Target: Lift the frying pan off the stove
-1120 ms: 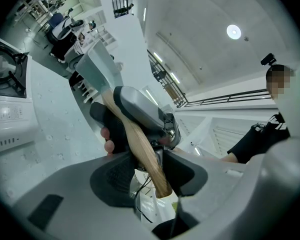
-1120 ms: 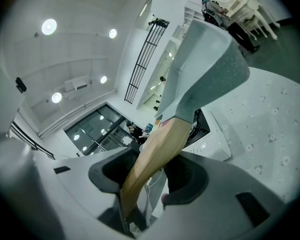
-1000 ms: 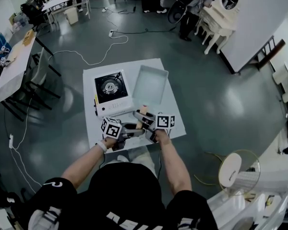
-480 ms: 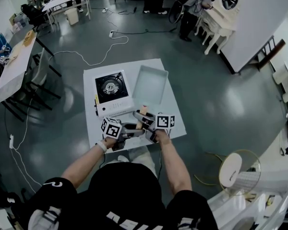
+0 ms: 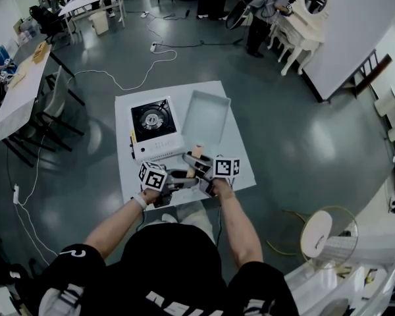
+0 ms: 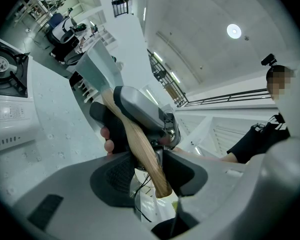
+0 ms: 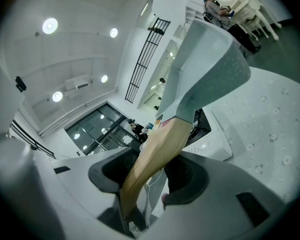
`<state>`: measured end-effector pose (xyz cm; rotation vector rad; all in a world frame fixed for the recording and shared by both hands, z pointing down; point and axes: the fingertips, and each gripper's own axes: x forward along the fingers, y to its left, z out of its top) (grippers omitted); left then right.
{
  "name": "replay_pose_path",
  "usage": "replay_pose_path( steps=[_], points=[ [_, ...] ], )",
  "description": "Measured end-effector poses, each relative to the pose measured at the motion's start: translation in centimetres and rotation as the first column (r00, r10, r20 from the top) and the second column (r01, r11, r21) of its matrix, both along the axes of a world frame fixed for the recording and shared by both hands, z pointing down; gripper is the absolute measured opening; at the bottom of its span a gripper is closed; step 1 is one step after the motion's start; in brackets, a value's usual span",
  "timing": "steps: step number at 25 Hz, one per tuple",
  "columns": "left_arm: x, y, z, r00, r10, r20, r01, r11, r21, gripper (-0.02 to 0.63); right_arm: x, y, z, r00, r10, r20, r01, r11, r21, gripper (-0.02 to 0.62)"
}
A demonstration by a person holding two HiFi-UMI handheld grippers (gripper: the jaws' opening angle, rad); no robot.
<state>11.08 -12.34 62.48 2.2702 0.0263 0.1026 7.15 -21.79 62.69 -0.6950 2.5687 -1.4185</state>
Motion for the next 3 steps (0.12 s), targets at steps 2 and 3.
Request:
replay_pose_path(
  steps=[2,3],
  points=[
    [0.01,0.11,0.02,1.0,-0.001,-0.001,0.001,1.0,-0.006,0.169,-0.12,0.11,0.03,1.0,-0.004,0.007,0.004,1.0,-0.002,0.189],
    [0.04,0.17,-0.07,1.0,0.0,-0.004,0.0,1.0,-0.005,0.169,-0.17,0.15,0.06,1.0,-0.006,0.01,0.006,1.0,-0.002,0.189]
  ],
)
